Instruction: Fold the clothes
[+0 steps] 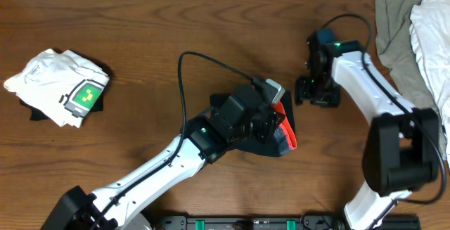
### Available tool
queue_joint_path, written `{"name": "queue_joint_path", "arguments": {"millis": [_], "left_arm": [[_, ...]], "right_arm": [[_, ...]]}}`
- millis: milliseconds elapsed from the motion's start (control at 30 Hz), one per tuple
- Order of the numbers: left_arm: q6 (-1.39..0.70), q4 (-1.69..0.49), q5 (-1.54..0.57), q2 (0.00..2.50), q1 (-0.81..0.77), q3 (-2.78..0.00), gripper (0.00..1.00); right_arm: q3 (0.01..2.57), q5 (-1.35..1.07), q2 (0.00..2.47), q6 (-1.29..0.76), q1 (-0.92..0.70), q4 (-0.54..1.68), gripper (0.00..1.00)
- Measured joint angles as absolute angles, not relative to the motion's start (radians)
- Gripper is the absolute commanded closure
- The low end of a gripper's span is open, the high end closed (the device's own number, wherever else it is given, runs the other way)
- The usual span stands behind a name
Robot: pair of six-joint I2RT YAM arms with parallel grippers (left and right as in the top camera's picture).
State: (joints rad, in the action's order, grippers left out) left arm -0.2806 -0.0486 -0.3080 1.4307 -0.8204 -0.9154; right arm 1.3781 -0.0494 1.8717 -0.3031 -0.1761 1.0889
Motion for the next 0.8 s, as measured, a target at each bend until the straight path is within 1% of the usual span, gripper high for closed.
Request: {"name": "queue_joint_path", "arguments": {"millis": [133,233,333,567,800], "left_arm": [[-0.277,-0.102,-0.289,1.431,-0.82,-0.92,0.67],[-0.271,-0.206,-0.221,1.431,-0.805,-0.926,0.67],[-0.27,-0.281,-0.149,1.431,-0.752,-0.926,0.67],[-0.299,-0.357,-0.079,1.431,-0.592,-0.926,0.67],[-0.311,-0.408,-0.067,1.431,-0.53,-0.926,0.67]], "right_arm": [[1.381,-0.073,1.852,-0.262,-0.172,1.094,0.35],[1.381,-0.162,1.852,-0.162,-0.173,1.103,0.39],[1.381,-0.239,1.852,-0.07,-0.186,1.106,0.39],[1.381,-0.306,1.852,0.033,-0.262,1.067,0.4],[1.381,-0.305,1.852,0.089,-0.377,1.026,0.39]]}}
